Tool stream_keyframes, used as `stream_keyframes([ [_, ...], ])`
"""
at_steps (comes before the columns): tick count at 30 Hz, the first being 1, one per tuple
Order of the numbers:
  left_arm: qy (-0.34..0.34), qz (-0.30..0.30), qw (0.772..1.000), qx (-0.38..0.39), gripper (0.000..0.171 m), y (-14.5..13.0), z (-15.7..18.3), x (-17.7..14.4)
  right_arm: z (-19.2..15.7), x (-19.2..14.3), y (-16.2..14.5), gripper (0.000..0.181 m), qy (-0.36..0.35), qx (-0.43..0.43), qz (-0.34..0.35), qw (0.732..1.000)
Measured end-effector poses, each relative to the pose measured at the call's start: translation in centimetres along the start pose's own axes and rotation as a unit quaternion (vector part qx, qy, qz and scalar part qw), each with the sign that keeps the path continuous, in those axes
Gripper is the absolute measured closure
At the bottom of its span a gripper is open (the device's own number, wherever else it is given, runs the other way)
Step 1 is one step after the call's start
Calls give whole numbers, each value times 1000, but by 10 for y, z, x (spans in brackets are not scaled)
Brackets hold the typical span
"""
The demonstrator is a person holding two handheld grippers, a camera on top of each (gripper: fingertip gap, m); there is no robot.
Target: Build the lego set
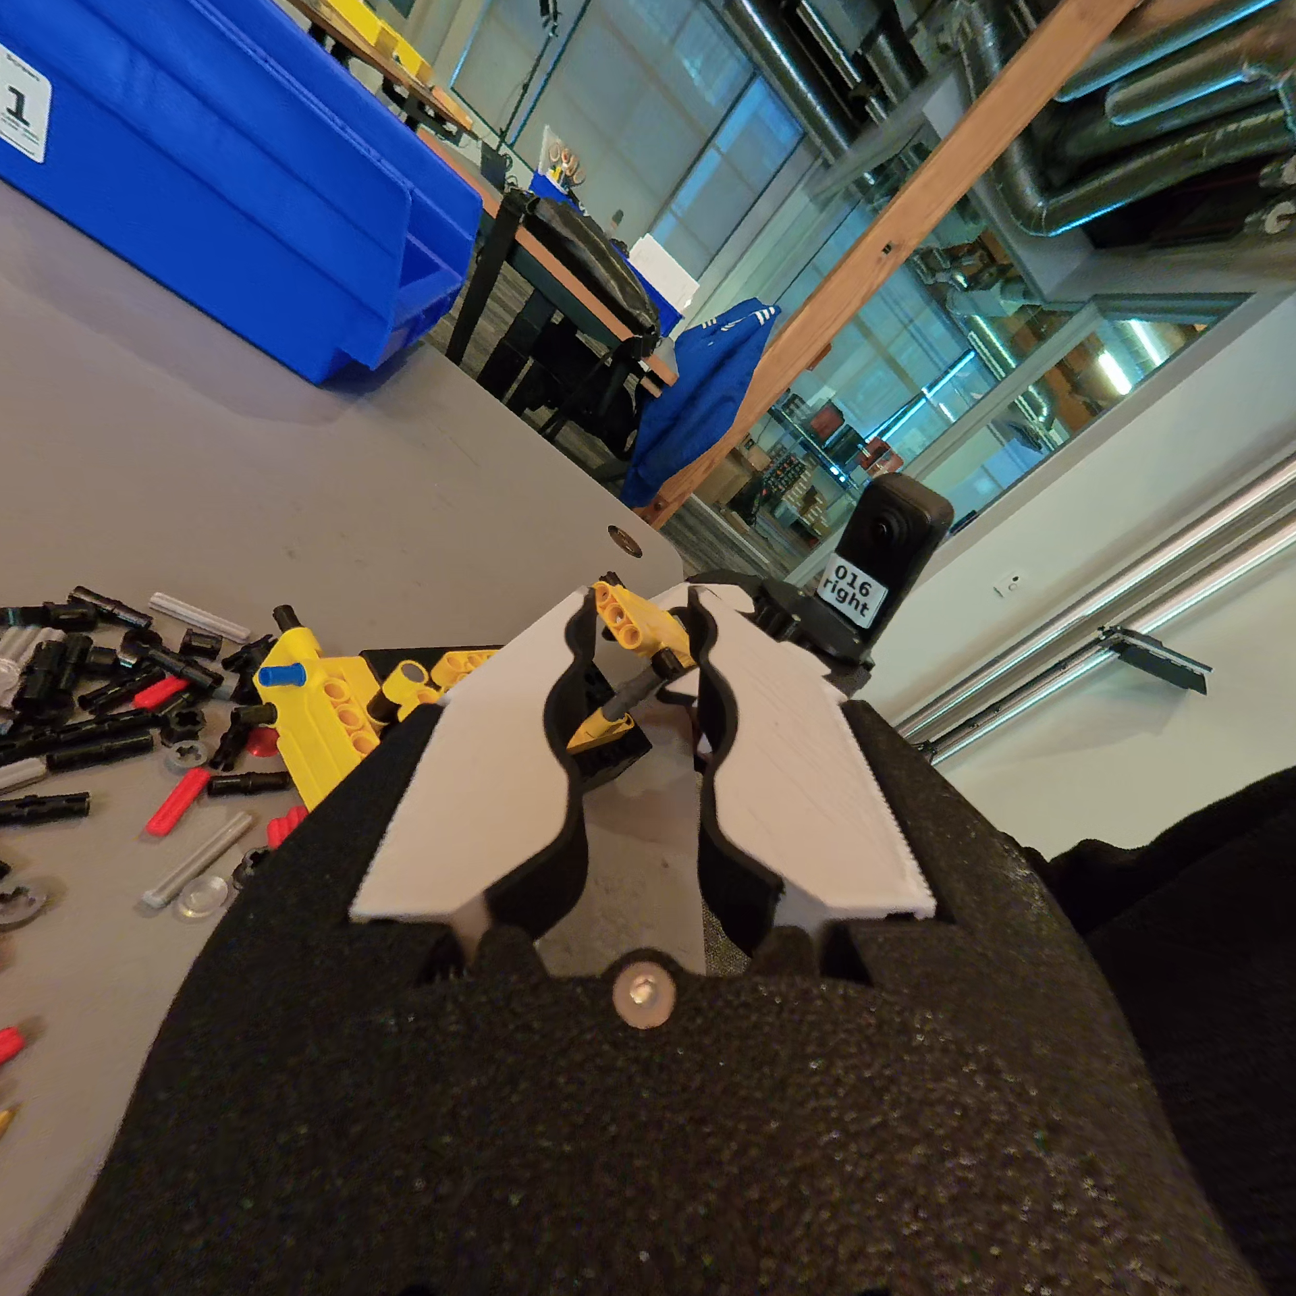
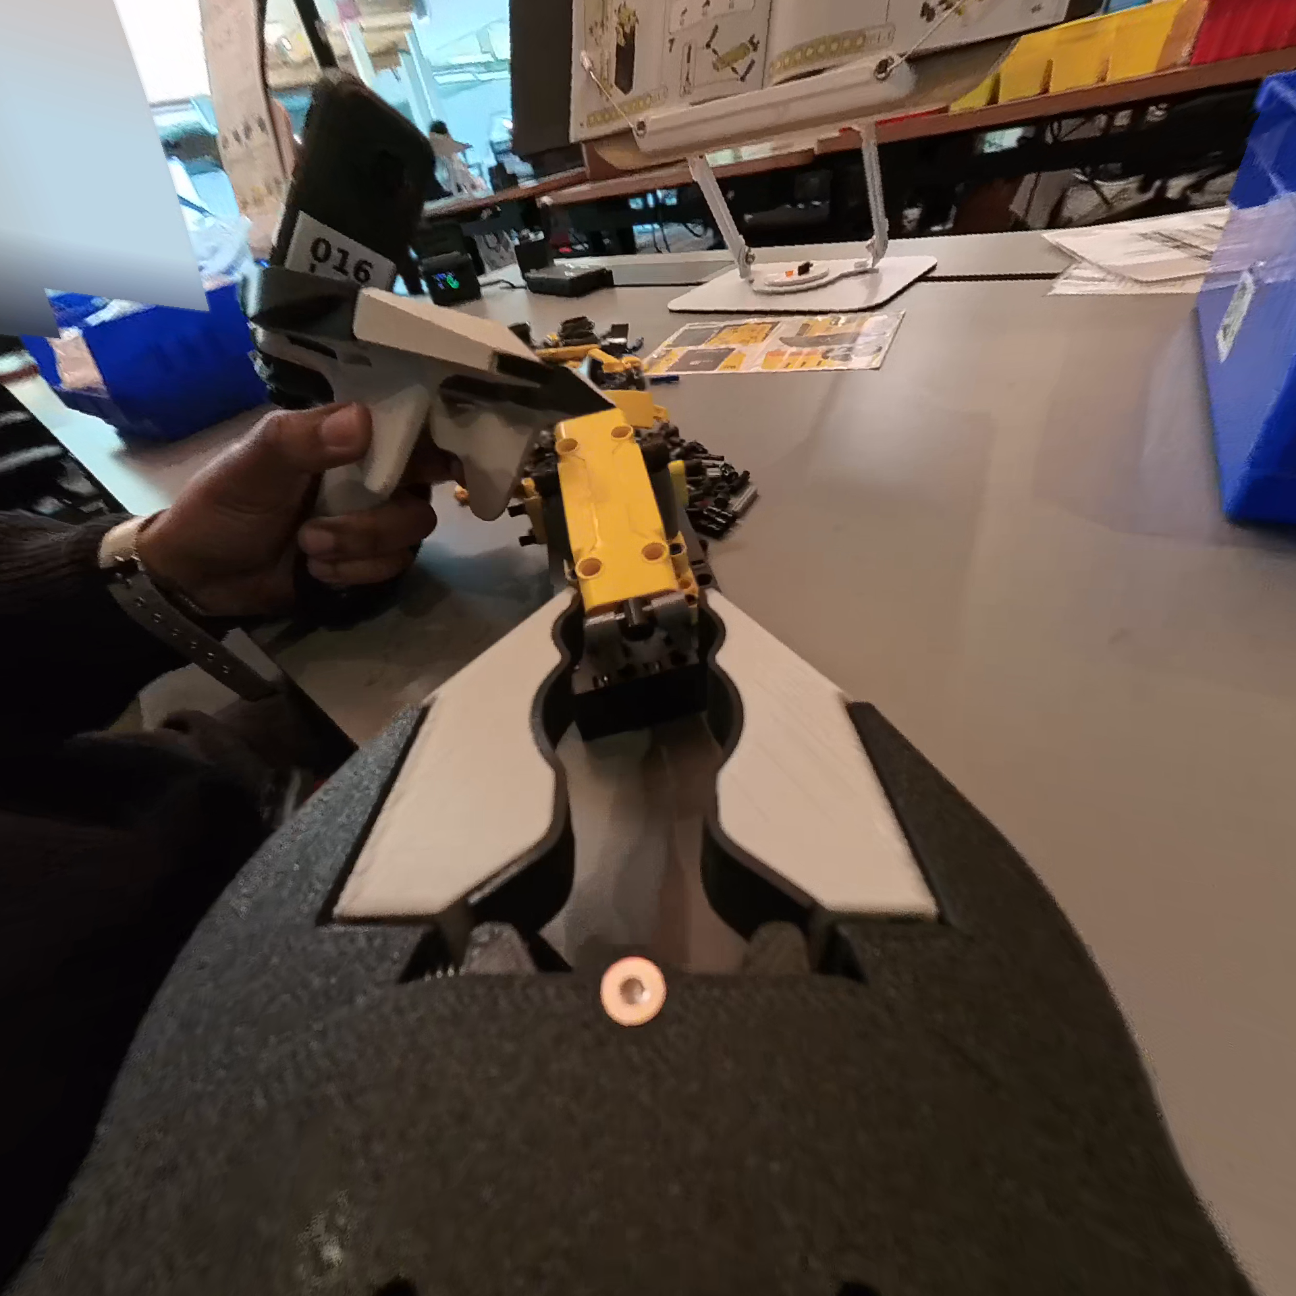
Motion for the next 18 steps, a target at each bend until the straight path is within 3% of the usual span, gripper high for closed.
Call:
stream_keyframes([
  [8, 15, 29, 998, -55, 146, 8, -16, -7, -7, -6, 7, 146, 81, 79, 37, 993],
  [15, -38, 67, 992, -103, 146, 16, -9, -14, -11, -6, 9, 142, 137, 121, 23, 983],
  [18, -80, 73, 985, -137, 146, 17, -3, -13, -10, -5, 9, 155, 142, 131, 18, 981],
])
Point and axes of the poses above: each gripper's, where its closed fingertips meet, x out along the fingers, y out of its top, z = x × y across the jaws, the point moved 1 cm from there along -x, back along the fingers, and after that the axes turned 3 degrees about x, right-handed, at the moved point
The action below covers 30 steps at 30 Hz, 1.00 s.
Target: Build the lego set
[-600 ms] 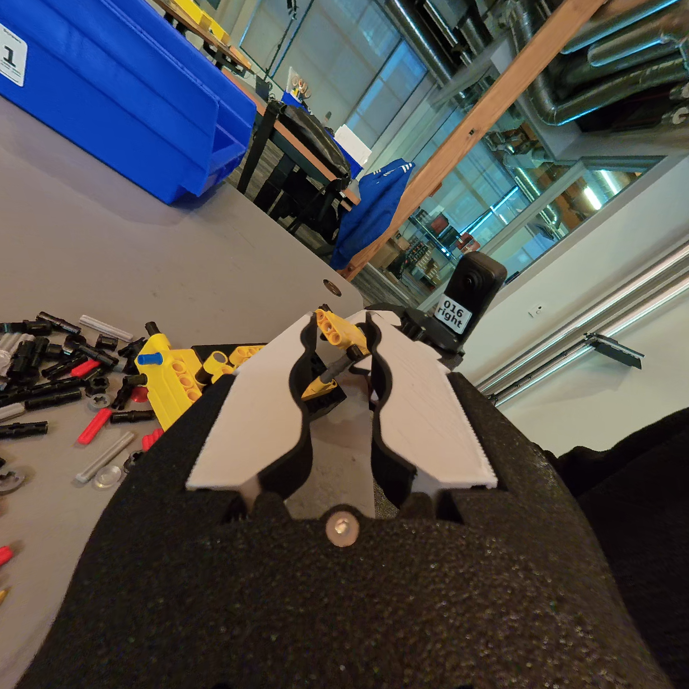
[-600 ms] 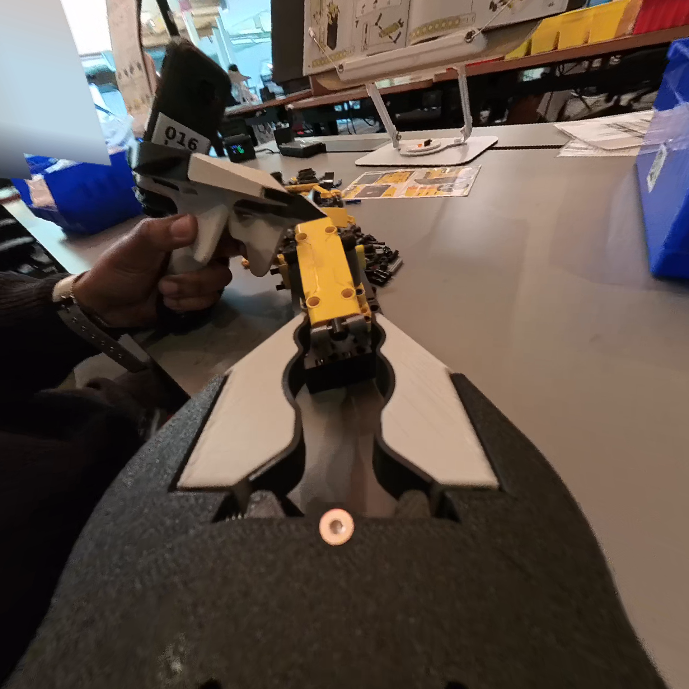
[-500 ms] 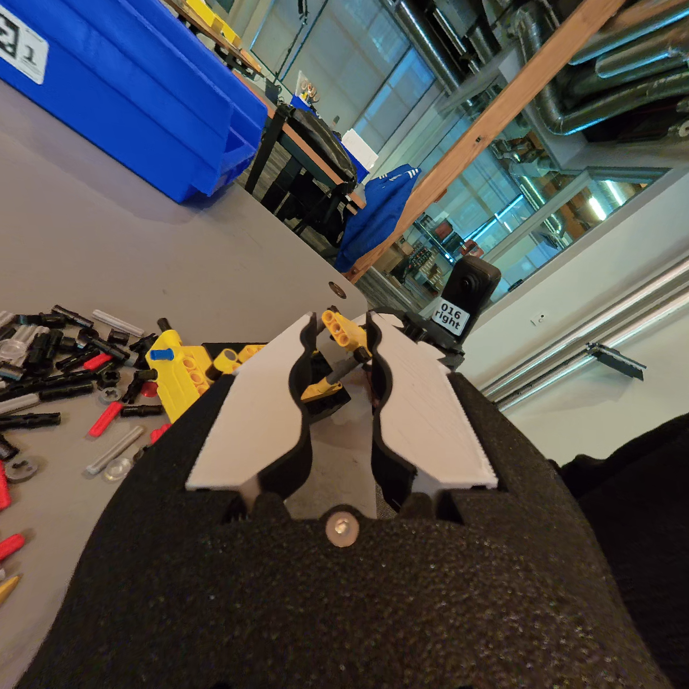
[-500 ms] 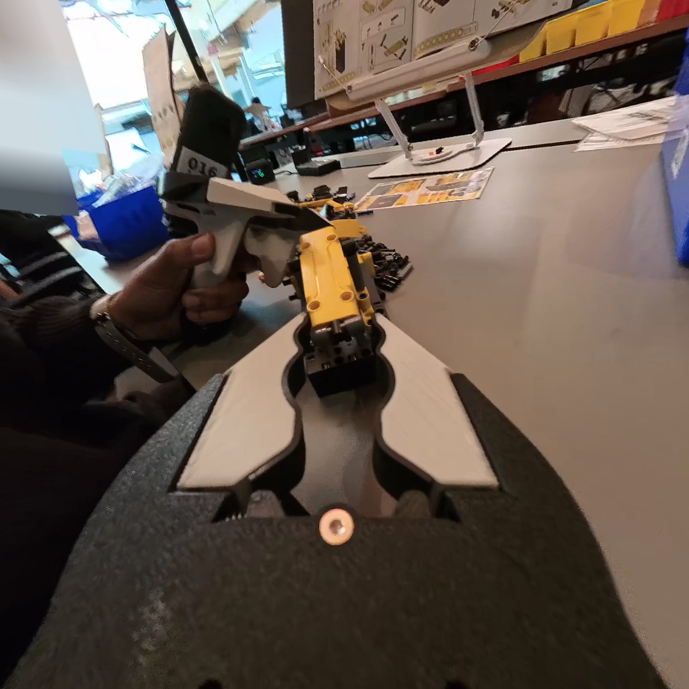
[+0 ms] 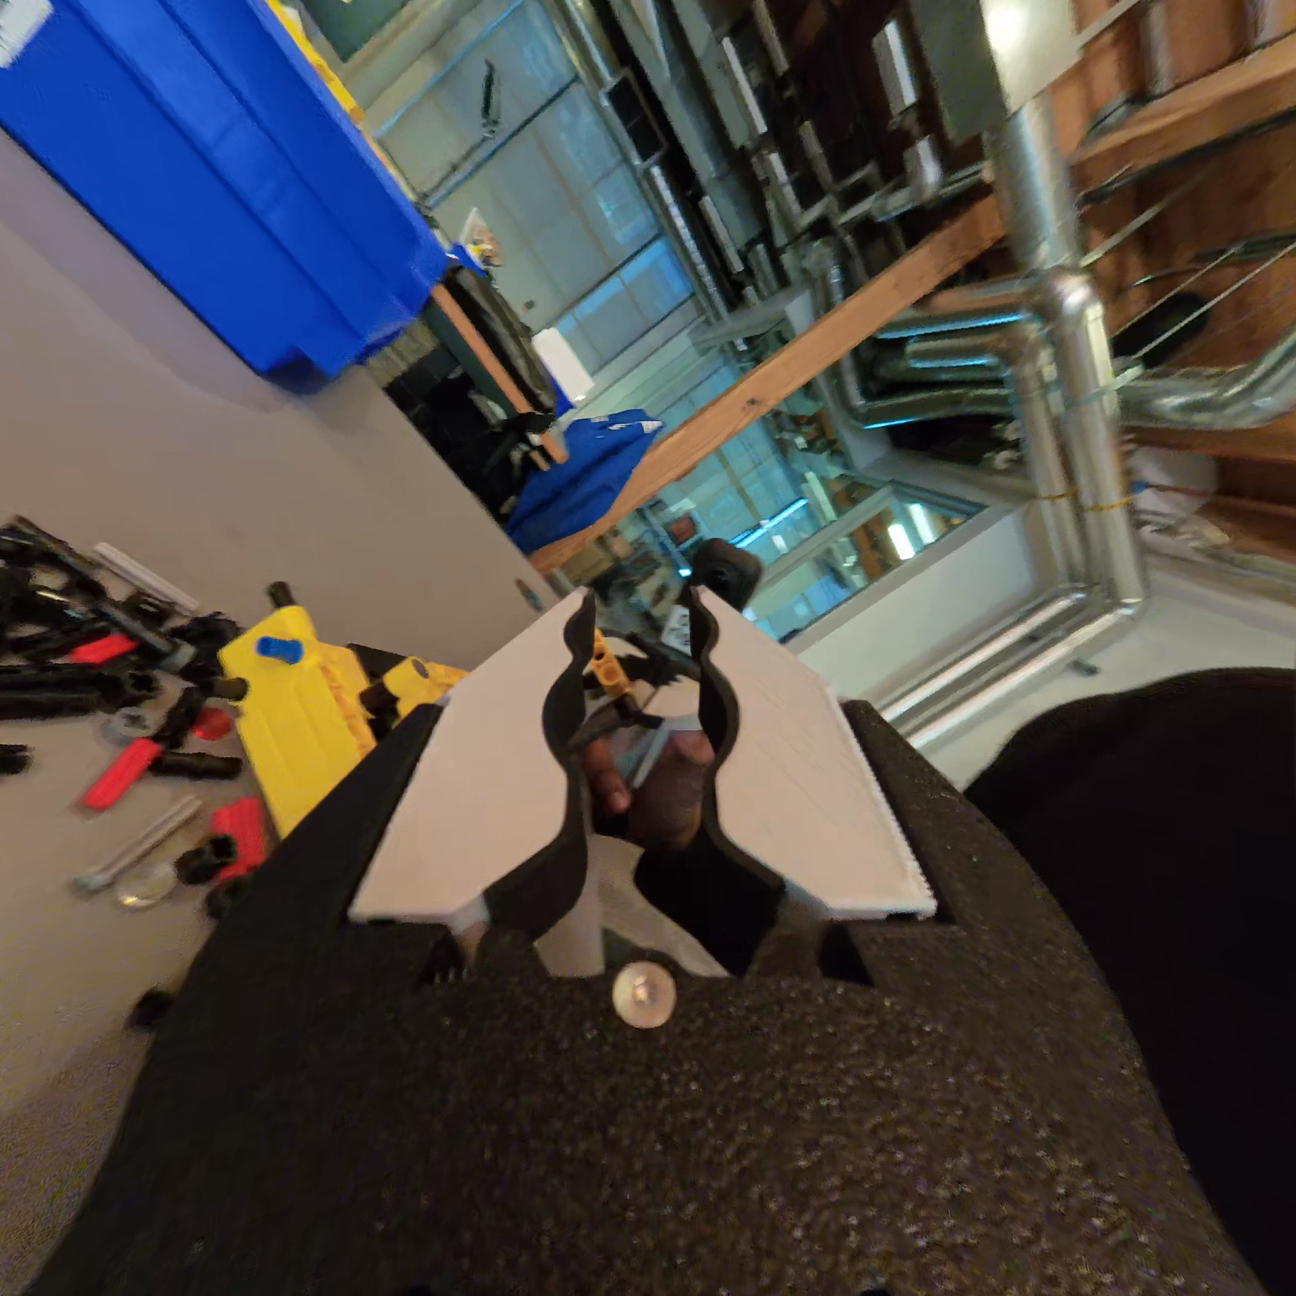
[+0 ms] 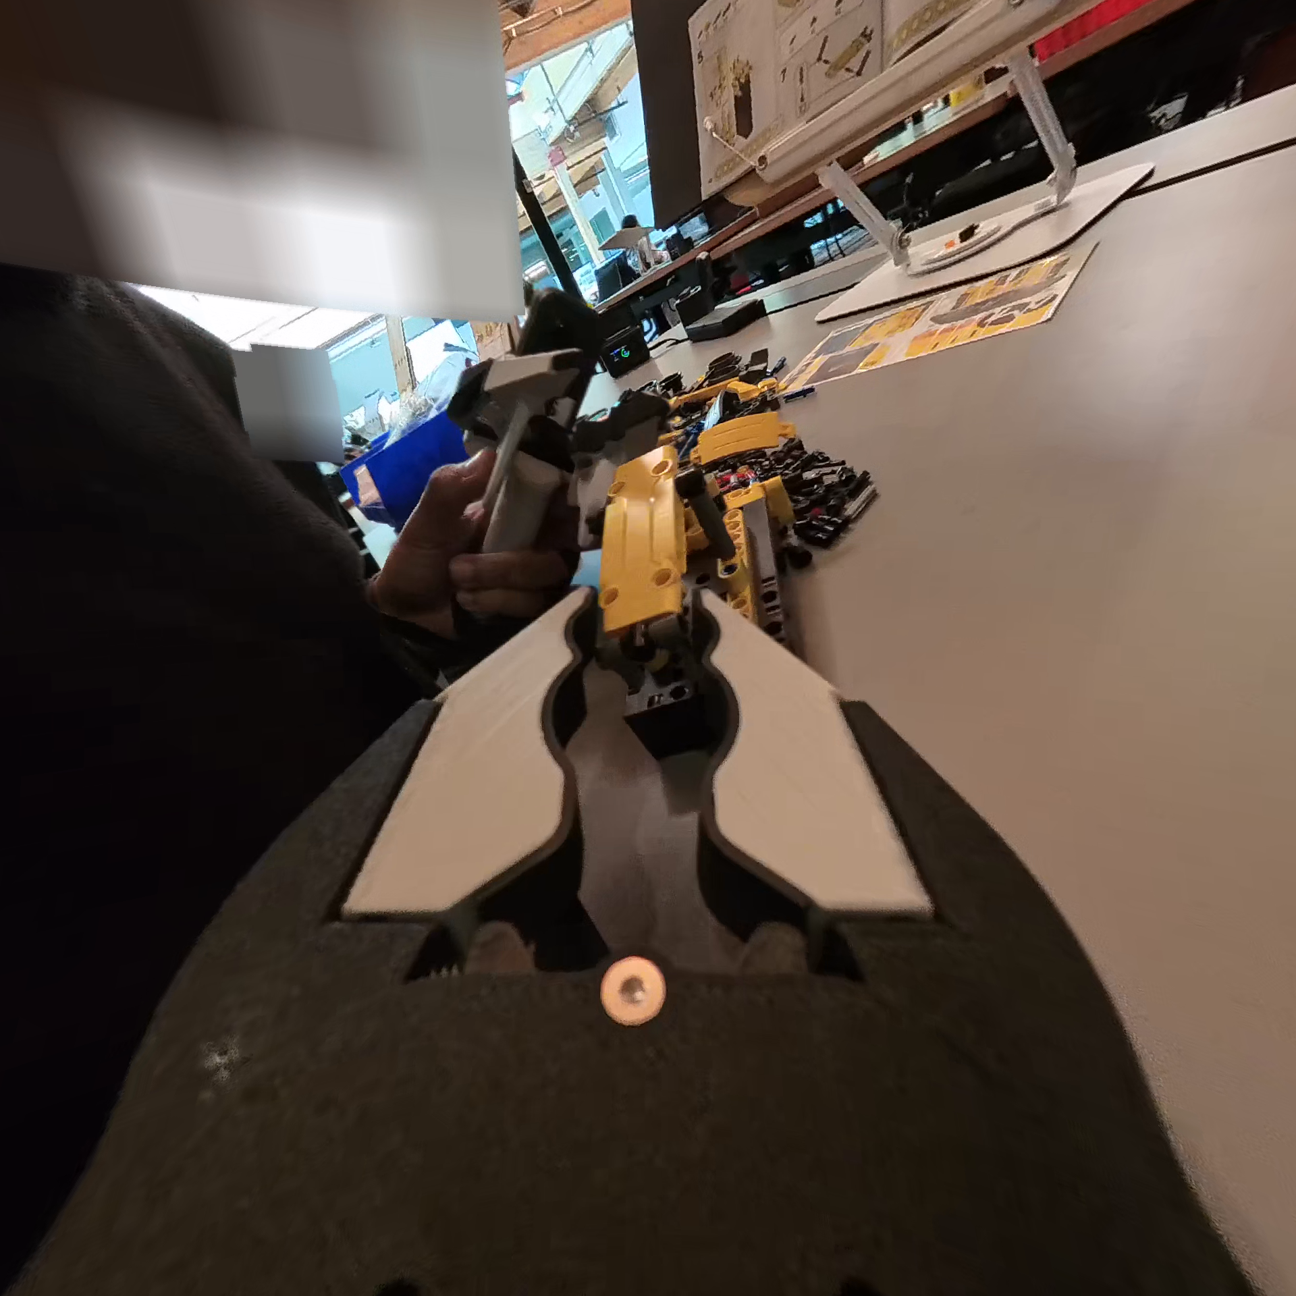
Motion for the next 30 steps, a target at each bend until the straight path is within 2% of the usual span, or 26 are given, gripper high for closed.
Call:
stream_keyframes([
  [4, -48, 26, 997, -57, 146, 5, 5, -2, 1, 0, 0, 155, 6, 17, -5, 1000],
  [11, -47, 39, 996, -66, 146, 9, 2, -5, 3, 2, 1, 155, 11, 37, -10, 999],
  [30, -33, 39, 997, -50, 146, 9, 2, -9, 5, 2, 2, 155, -4, 26, -5, 1000],
])
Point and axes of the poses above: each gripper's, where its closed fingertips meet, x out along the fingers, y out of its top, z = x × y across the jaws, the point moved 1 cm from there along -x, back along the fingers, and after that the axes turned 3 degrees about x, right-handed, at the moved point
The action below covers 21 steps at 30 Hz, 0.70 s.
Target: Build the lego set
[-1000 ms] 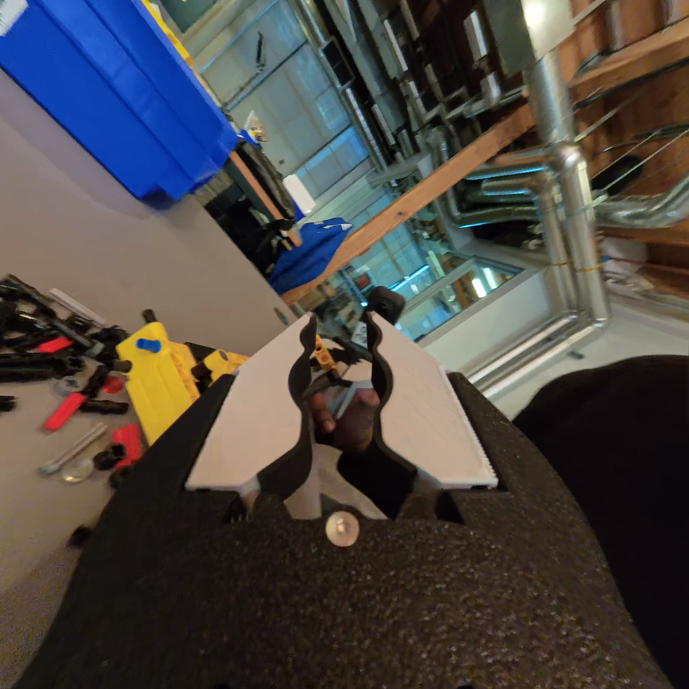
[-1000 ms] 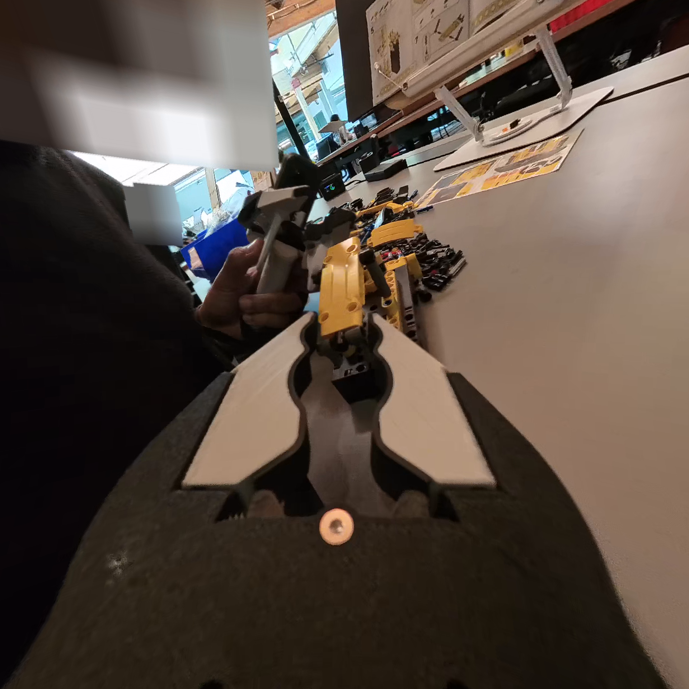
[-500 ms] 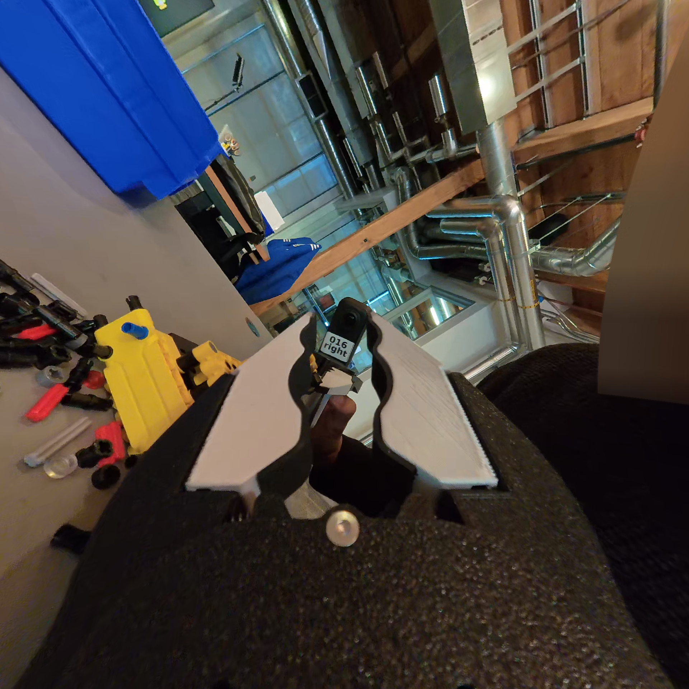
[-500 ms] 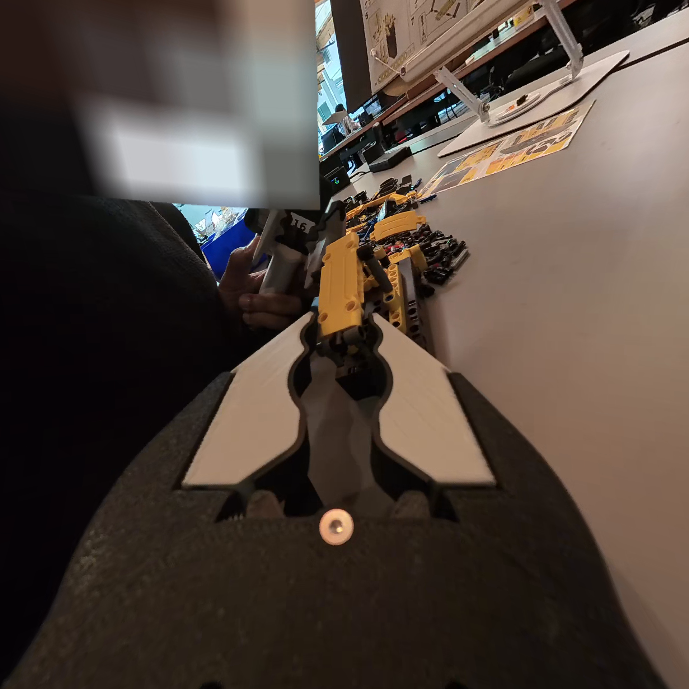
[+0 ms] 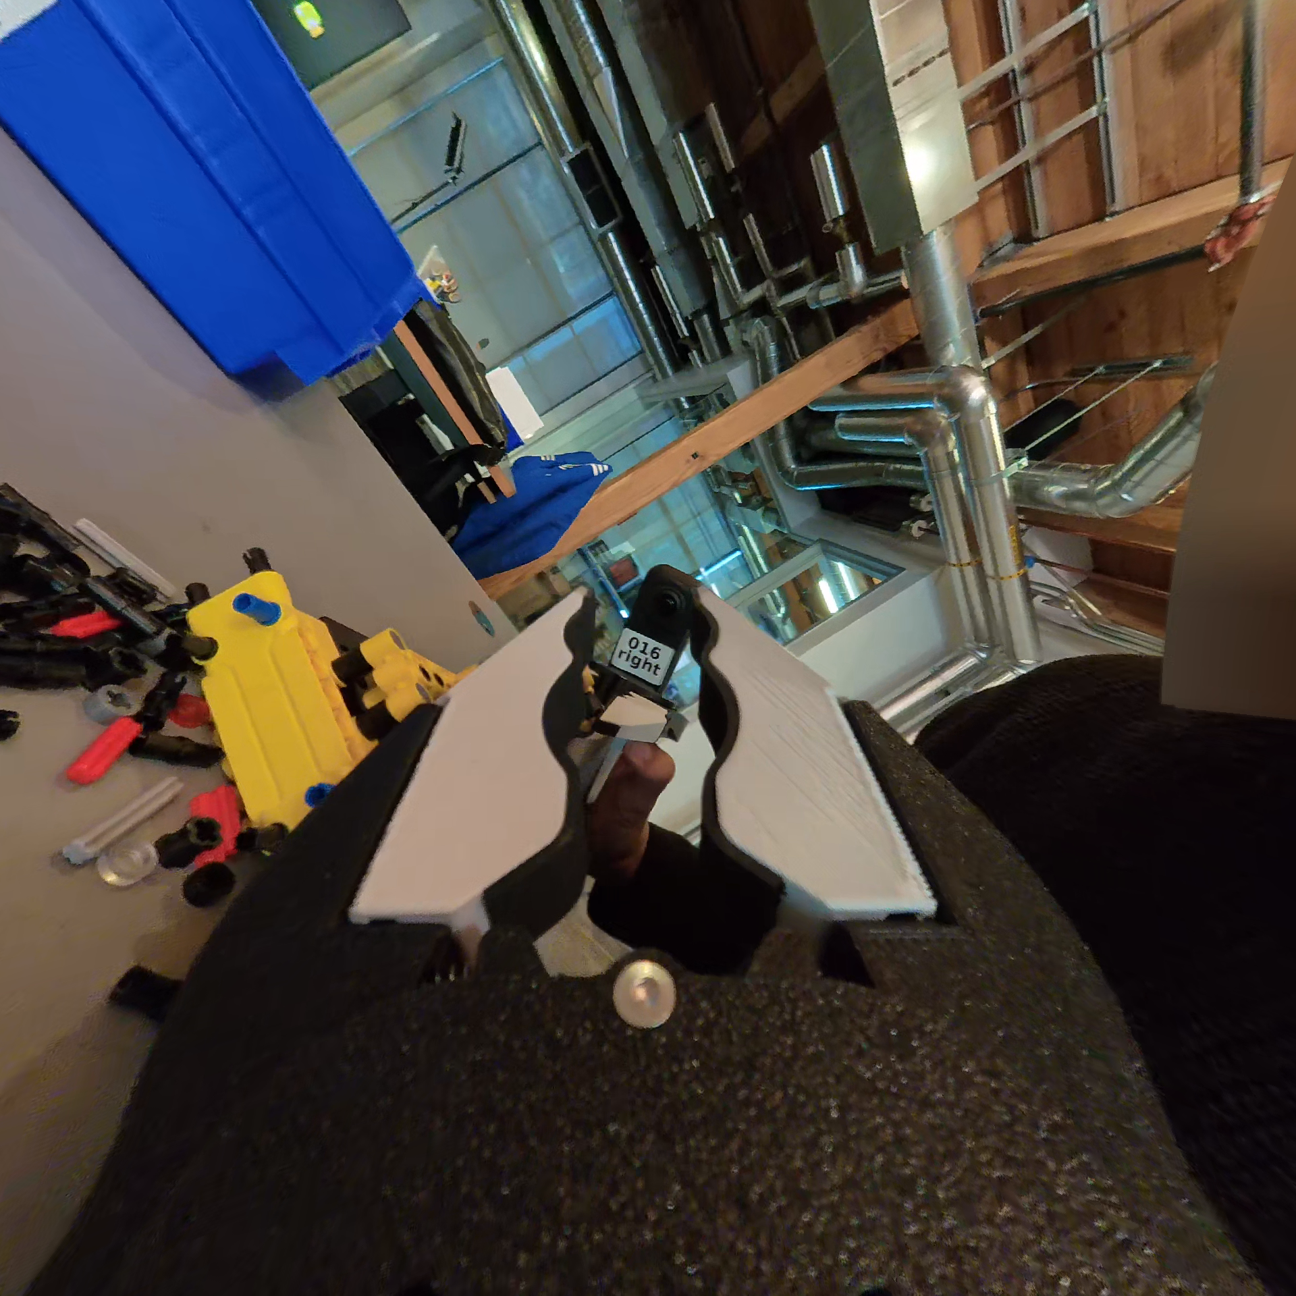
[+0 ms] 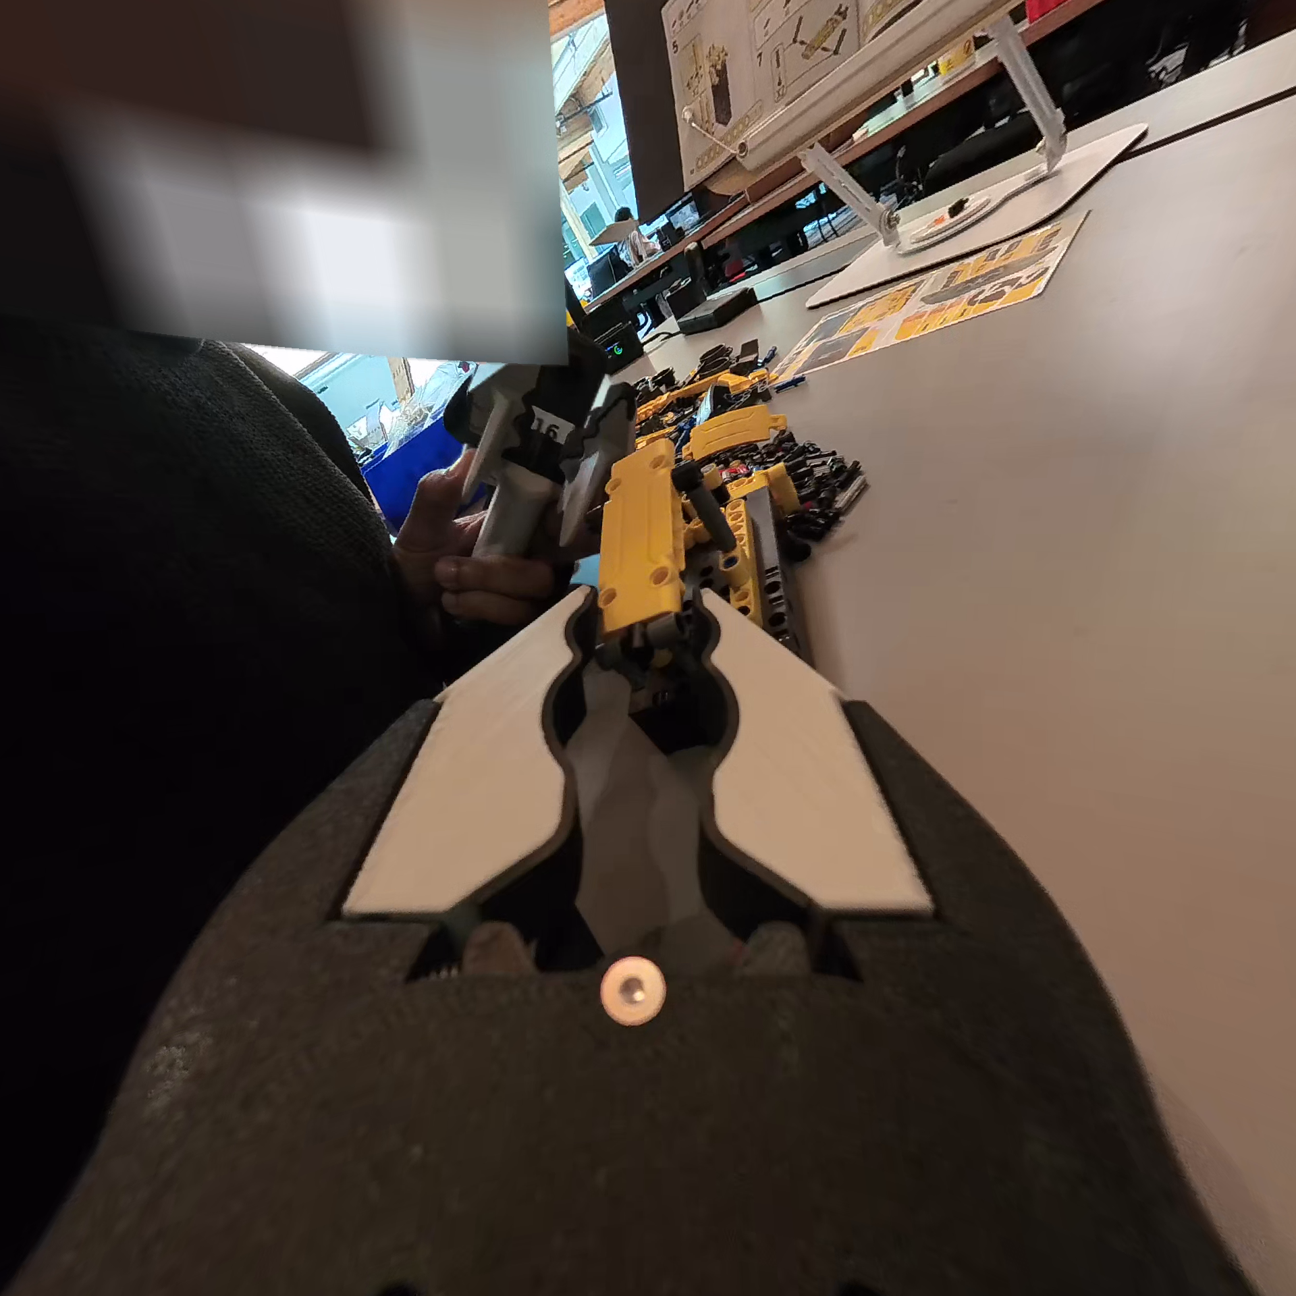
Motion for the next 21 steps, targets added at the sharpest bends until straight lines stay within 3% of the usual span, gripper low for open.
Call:
stream_keyframes([
  [14, 72, 36, 993, 86, 146, 16, -6, -12, -2, -1, -2, 156, -4, -26, 1, 1000],
  [21, 78, 0, 993, 84, 146, 5, -11, -4, -4, -2, -2, 156, -7, -39, 3, 999],
])
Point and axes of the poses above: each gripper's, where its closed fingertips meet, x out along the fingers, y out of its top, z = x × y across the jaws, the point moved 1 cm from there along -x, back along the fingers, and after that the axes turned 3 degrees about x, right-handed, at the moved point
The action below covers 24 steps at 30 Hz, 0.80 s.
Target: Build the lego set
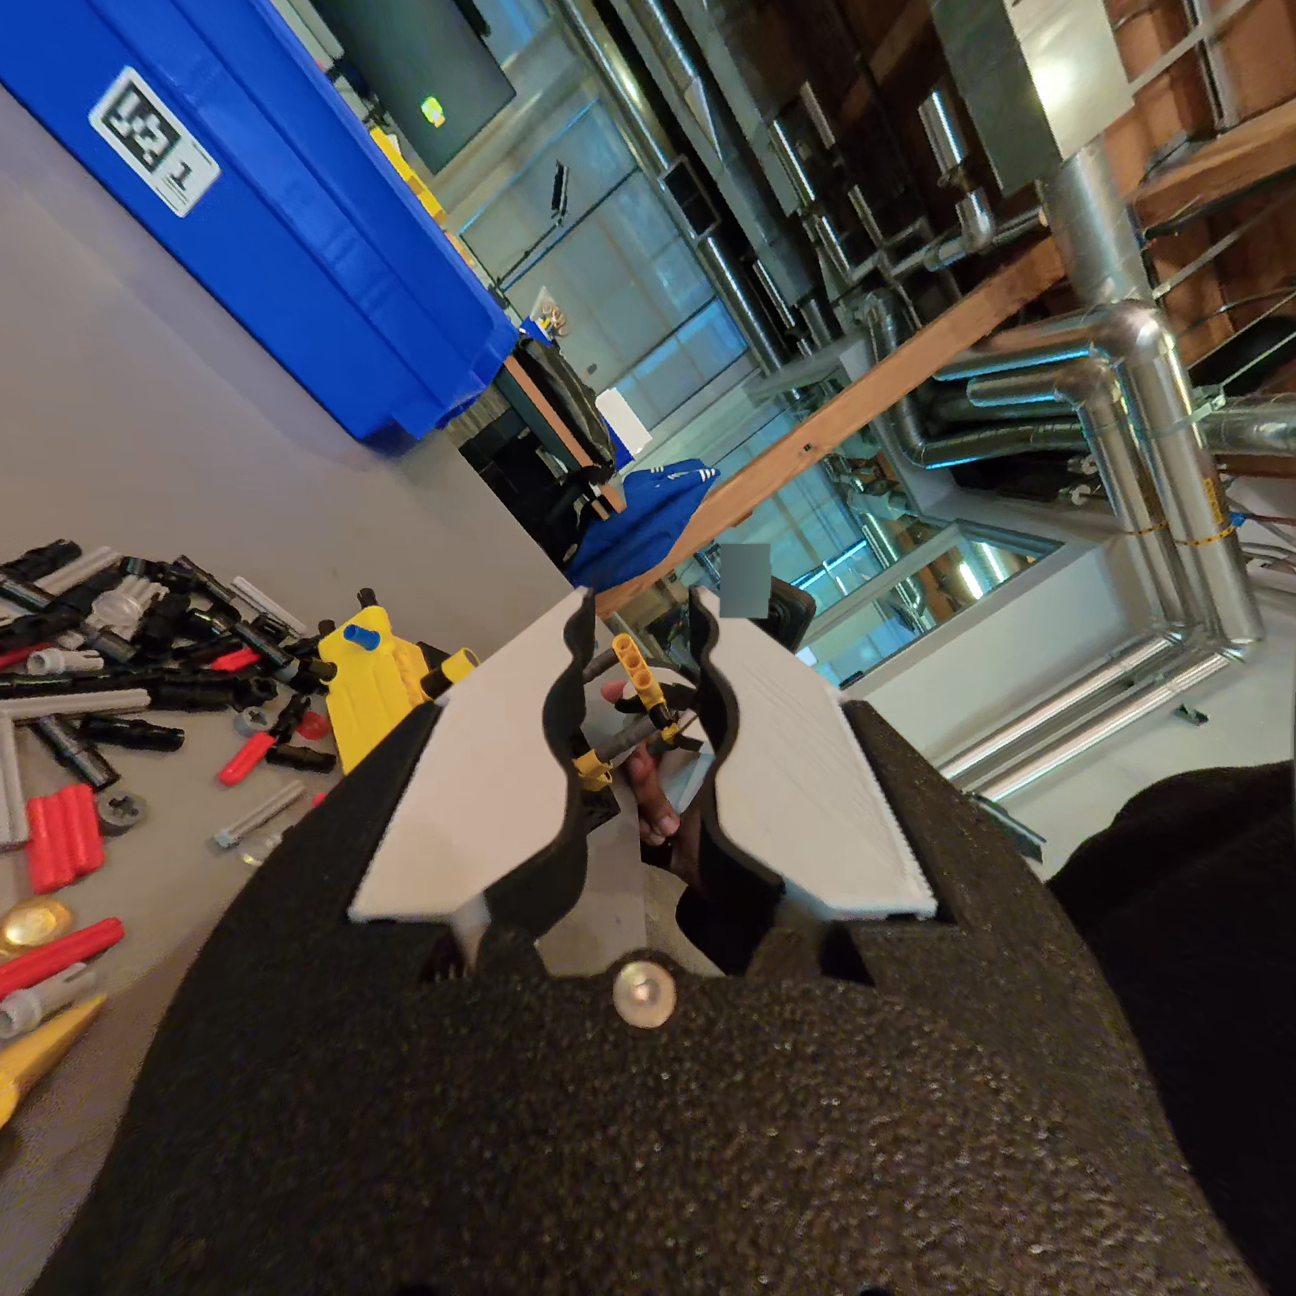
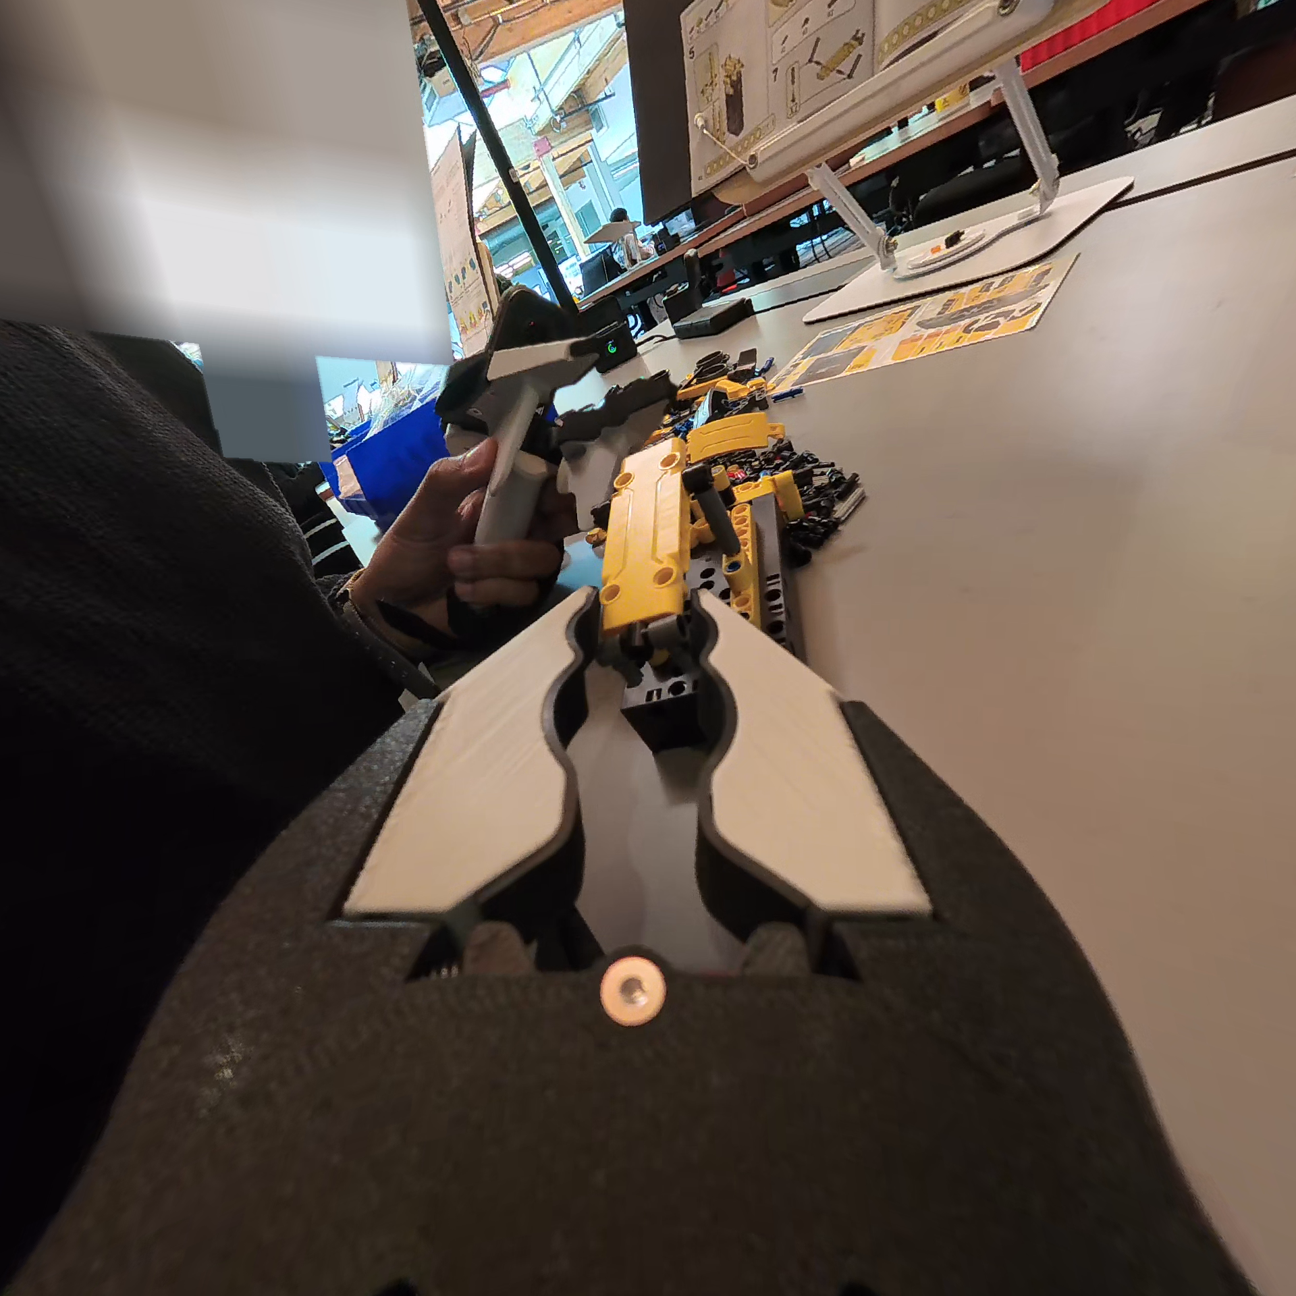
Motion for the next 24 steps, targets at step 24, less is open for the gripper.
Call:
stream_keyframes([
  [24, 22, -61, 996, 64, 145, -18, 2, 14, 9, -4, 6, 138, -40, 12, 12, 999],
])
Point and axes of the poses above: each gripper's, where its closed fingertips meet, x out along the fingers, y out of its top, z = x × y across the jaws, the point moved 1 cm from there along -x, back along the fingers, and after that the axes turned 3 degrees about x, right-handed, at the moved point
